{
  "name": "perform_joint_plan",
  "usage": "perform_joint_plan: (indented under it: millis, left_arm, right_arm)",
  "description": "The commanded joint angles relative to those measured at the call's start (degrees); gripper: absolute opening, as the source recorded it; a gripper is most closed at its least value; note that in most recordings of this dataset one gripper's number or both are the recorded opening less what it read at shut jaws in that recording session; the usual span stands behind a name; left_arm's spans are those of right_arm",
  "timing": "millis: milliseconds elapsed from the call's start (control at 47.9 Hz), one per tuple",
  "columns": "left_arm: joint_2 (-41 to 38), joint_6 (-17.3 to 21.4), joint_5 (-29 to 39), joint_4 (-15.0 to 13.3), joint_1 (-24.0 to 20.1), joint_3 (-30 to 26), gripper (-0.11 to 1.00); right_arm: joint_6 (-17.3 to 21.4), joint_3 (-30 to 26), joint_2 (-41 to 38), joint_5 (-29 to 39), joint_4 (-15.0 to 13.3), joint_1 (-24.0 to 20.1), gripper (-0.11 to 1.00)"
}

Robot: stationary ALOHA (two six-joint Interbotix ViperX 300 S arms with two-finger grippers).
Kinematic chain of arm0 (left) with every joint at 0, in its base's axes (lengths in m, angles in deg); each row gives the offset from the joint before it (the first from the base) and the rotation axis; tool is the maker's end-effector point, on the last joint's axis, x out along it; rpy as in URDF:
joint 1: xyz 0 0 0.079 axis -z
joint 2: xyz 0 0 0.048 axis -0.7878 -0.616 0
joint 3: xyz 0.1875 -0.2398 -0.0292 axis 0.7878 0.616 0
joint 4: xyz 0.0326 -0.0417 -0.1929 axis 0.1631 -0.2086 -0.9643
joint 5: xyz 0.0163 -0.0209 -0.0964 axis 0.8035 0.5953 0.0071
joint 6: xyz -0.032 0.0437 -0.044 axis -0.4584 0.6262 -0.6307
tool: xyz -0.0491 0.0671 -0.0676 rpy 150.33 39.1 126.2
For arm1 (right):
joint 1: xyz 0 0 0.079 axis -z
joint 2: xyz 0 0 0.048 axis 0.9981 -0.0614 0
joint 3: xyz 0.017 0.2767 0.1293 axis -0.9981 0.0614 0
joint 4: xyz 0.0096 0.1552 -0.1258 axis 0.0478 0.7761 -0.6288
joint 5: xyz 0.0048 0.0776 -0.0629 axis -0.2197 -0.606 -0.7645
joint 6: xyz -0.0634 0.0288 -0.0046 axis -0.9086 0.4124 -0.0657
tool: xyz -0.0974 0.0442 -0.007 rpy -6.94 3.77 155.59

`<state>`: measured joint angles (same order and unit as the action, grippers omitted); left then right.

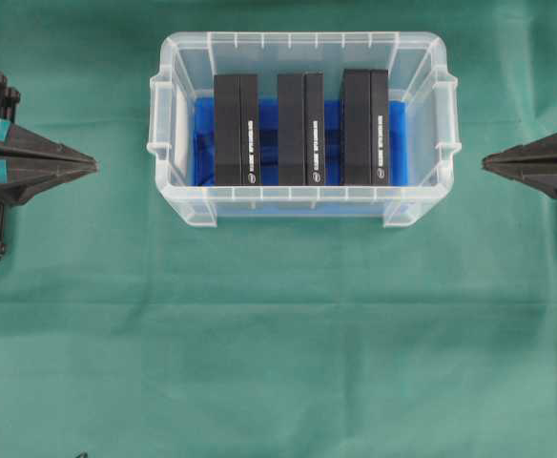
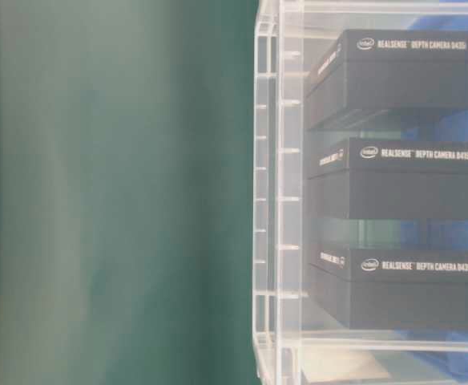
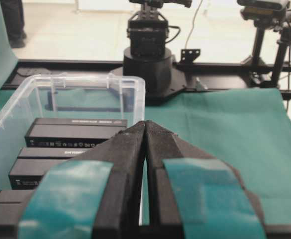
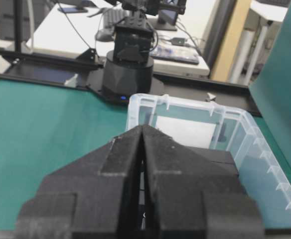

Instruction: Take out the box from the case.

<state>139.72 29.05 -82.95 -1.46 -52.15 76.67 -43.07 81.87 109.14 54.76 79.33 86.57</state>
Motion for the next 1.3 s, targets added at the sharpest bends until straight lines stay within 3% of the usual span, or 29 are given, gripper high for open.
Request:
perform_joint_plan:
  millis: [0, 376, 585, 794, 1045, 1275]
  left_arm:
    - [1.1, 0.0, -0.4, 1.9, 0.0, -1.3, 0.02]
    - [2.1, -3.8, 2.9, 1.8, 0.6, -3.9, 0.02]
    - [2.1, -5.4, 11.5, 1.9, 0.6, -11.4, 0.02]
    - [0.5, -5.4, 25.3, 1.9, 0.6, -21.6, 0.02]
    - [-3.1, -5.5, 34.5, 1.9, 1.0, -30.8, 0.02]
    - [-4.4, -5.7, 36.2, 1.9, 2.2, -31.3, 0.02]
  right_arm:
    - [0.4, -0.9, -0.7, -0.2, 0.3, -0.1, 0.0]
    - [3.3, -6.9, -0.2, 8.4, 0.3, 0.0, 0.0]
    - [4.5, -17.8, -0.4, 21.7, 0.3, -0.1, 0.0]
    - [4.9, -28.0, -2.0, 31.7, 0.3, 0.0, 0.0]
    - [5.7, -33.2, -4.1, 34.1, 0.3, -0.1, 0.0]
    - [7.1, -33.0, -5.3, 35.3, 0.3, -0.1, 0.0]
